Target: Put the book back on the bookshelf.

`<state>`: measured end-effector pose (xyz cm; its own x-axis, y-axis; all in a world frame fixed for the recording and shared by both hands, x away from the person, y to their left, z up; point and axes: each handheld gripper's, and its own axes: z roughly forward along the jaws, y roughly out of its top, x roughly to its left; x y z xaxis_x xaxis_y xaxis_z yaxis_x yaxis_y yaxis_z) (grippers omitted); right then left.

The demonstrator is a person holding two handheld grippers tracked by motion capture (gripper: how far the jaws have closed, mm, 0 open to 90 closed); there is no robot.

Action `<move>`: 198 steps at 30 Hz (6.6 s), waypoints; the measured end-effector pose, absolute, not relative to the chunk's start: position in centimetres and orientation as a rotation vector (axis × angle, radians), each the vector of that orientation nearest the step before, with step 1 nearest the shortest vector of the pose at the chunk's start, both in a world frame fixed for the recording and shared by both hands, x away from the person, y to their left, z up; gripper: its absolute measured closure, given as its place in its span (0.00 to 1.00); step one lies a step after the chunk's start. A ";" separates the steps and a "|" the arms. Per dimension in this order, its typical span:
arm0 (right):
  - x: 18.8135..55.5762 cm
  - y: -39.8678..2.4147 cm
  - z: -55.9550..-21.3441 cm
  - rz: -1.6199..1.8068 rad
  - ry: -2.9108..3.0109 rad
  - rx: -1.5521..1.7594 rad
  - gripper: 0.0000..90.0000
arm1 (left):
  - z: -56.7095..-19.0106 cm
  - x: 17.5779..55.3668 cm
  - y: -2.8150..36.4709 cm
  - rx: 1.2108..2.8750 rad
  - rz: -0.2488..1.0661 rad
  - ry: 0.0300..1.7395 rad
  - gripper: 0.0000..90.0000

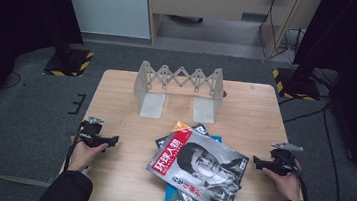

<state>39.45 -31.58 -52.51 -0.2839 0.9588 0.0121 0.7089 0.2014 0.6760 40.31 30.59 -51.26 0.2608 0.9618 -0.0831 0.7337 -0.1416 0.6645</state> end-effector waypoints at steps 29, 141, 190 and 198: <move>36.2 -27.1 -46.5 1.052 2.018 1.468 0.09 | -45.6 36.0 23.7 1.793 0.331 1.219 0.22; 36.3 -27.0 -48.6 1.013 2.000 1.483 0.08 | -41.8 36.1 16.9 1.717 -0.296 1.139 0.95; 37.6 -29.9 -51.3 0.803 2.006 1.561 0.07 | -30.6 35.1 27.7 1.383 0.144 1.128 0.96; 37.7 -29.9 -51.5 0.790 2.015 1.553 0.06 | -30.3 34.7 29.9 1.360 0.234 1.182 0.96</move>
<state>37.67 -29.90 -51.48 -0.2462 0.9690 -0.0214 0.6965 0.1923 0.6913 34.69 29.89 -30.28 0.4532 0.7305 -0.5109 0.4806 0.2824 0.8302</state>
